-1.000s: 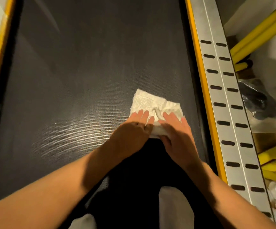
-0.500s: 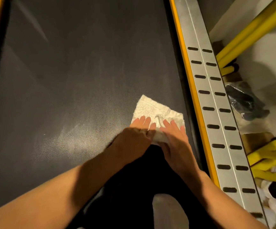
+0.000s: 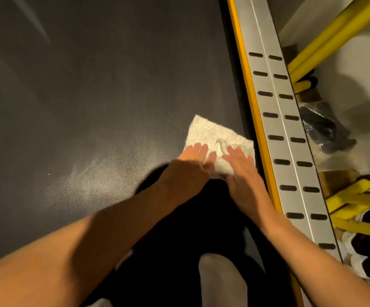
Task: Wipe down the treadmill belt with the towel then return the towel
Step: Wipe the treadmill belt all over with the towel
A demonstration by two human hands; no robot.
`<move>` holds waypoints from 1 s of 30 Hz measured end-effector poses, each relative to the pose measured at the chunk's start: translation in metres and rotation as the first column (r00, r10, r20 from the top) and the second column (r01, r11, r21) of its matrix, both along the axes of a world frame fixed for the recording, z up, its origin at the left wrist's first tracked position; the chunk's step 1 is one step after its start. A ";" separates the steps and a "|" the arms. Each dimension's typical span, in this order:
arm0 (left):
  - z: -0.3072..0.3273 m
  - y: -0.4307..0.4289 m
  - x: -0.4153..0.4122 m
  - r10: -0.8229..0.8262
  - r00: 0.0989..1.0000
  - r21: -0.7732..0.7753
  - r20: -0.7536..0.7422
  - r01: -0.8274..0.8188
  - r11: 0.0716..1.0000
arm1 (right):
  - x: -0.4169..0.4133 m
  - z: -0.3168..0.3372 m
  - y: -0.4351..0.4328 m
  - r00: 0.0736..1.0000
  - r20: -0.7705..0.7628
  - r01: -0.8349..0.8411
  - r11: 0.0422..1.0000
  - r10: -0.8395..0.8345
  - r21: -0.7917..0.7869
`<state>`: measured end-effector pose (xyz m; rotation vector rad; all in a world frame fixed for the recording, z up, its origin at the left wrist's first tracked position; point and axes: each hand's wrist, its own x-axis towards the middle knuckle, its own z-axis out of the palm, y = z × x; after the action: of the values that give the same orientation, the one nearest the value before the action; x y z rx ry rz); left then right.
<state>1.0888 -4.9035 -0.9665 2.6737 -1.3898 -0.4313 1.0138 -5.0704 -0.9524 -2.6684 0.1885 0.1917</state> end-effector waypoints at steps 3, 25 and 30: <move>0.018 -0.014 0.022 0.060 0.991 -0.081 0.123 -0.050 0.995 | 0.026 0.011 -0.004 0.996 -0.012 0.091 0.996 -0.091 0.006; 0.019 0.122 -0.008 0.372 0.909 -0.231 -0.187 -0.408 0.883 | 0.009 -0.001 0.108 0.985 0.119 -0.133 0.991 0.129 0.022; 0.028 0.158 -0.006 0.364 0.928 -0.197 -0.083 -0.374 0.906 | 0.035 -0.010 0.132 0.942 0.165 -0.289 0.956 0.293 -0.047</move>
<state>1.0826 -4.7458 -0.9381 2.6444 -0.8297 -0.2843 1.0492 -4.9384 -0.9629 -2.7068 -0.2622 0.0514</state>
